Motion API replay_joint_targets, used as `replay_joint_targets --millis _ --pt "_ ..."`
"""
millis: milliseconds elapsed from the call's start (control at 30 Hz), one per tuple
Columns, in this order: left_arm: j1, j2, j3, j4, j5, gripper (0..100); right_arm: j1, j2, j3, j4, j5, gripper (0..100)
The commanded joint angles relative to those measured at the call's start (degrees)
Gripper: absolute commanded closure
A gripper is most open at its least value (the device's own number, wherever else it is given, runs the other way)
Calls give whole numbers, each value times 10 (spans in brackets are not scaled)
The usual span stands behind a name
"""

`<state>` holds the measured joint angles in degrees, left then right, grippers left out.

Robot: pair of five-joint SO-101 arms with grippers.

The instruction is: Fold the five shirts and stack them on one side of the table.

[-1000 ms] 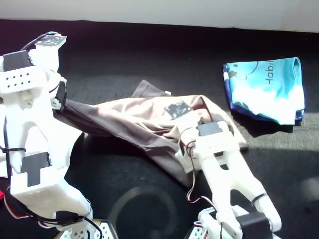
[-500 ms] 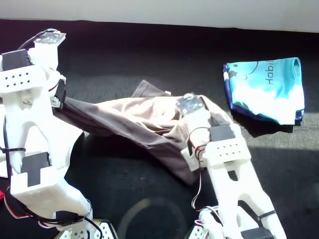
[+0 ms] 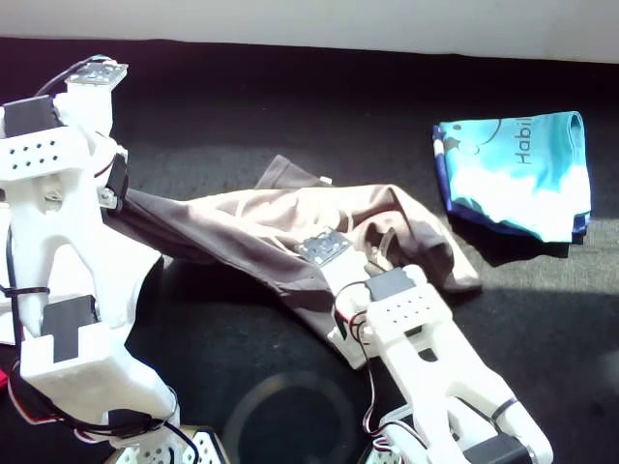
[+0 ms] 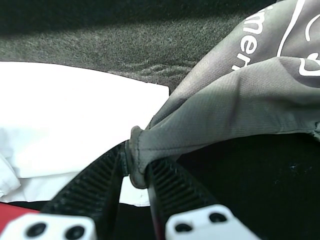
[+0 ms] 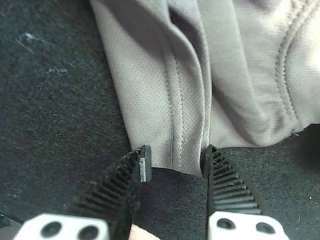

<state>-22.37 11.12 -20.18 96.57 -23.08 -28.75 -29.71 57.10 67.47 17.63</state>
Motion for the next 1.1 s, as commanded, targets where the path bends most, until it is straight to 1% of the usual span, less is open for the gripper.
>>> replay_joint_targets --millis 0,100,133,167,200,233,267,300,367,400,500,633,700,800,933,1067 --pt "1 -8 -22 -6 -4 991 -7 4 12 -22 2 822" --pt "0 -10 -22 -6 -4 991 -7 4 36 -53 2 830" --pt "0 -10 -22 -5 -4 991 -7 4 43 -61 2 856" --pt "0 -10 -22 -5 -4 991 -7 4 47 -66 2 906" --pt "0 -10 -22 -4 -4 991 -6 4 48 -68 2 976" --pt "0 -10 -22 -4 -4 991 -5 2 46 -65 2 998" --pt "0 -10 -22 -3 -4 991 1 -4 45 -60 2 981" --pt "0 -10 -21 -3 -4 991 13 -4 37 -53 3 995" --pt "0 -10 -18 -2 -4 991 51 -4 -7 -33 5 991" --pt "0 -10 -18 -2 -4 991 80 -5 -39 -16 8 992" --pt "2 -11 -23 9 -4 991 160 -5 -162 35 53 992" --pt "2 -12 -27 31 -4 991 247 -5 -363 93 61 992" --pt "2 -26 -39 34 -4 991 269 -4 -453 109 62 992" --pt "15 -78 -65 41 -4 991 279 -4 -562 119 62 992" --pt "40 -188 -71 43 -4 992 293 -4 -679 127 62 992" --pt "43 -305 -71 43 -2 992 320 -4 -817 176 62 992"
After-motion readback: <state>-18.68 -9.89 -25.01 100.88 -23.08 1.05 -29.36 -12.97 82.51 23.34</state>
